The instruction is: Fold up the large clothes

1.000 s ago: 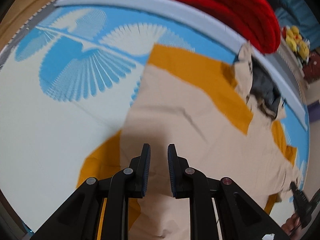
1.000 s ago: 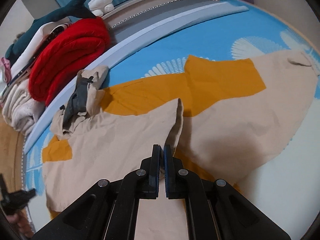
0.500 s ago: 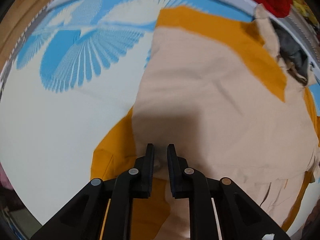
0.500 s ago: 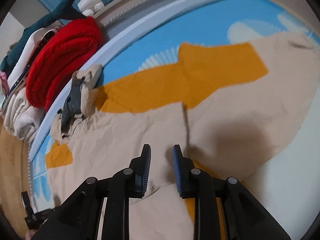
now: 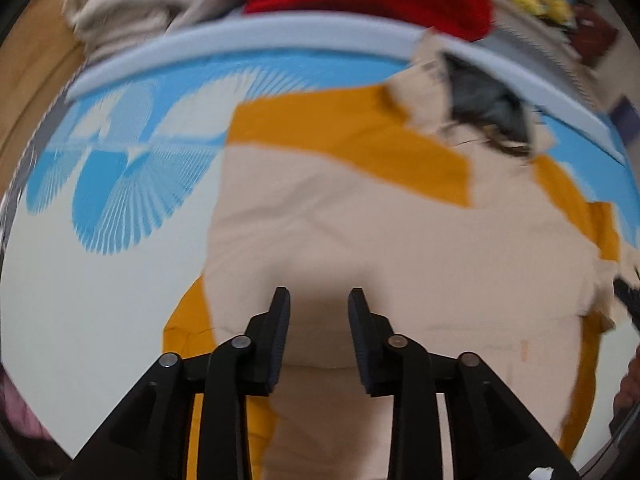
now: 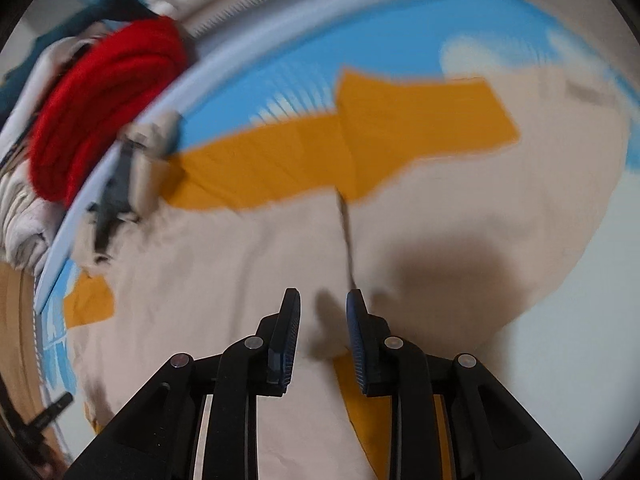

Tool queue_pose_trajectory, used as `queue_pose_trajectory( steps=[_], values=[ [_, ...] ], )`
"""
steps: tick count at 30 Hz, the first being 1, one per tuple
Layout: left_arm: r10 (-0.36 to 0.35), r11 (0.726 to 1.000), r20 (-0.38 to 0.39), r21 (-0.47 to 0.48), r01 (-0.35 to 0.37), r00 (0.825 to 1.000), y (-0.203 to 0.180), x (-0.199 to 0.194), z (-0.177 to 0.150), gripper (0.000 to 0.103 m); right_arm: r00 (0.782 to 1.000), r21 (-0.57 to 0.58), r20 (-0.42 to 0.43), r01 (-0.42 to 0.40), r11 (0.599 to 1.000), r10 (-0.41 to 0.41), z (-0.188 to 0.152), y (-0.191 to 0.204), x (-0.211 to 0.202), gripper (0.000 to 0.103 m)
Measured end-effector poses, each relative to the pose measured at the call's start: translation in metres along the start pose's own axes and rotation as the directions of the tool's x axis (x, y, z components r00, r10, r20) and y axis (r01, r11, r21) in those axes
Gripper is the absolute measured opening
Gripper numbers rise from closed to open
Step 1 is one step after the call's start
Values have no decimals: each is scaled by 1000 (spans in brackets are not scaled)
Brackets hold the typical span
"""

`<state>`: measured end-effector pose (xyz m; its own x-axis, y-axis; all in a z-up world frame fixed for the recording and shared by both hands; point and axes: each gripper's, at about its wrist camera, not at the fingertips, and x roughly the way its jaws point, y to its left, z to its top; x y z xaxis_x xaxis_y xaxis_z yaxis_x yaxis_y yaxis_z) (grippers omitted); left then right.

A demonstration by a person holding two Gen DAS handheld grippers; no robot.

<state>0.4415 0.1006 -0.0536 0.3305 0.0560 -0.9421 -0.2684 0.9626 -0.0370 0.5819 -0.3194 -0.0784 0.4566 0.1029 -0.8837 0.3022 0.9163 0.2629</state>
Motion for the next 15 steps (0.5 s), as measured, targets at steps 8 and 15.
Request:
queue_pose_trajectory(
  steps=[8, 15],
  values=[
    [-43, 993, 138, 117, 27, 990, -42, -51, -23, 31, 949, -162, 300, -53, 985, 100, 2, 37, -92, 25],
    [-101, 983, 188, 172, 68, 977, -69, -77, -55, 32, 905, -169, 409, -54, 984, 120, -8, 27, -142, 26]
  ],
)
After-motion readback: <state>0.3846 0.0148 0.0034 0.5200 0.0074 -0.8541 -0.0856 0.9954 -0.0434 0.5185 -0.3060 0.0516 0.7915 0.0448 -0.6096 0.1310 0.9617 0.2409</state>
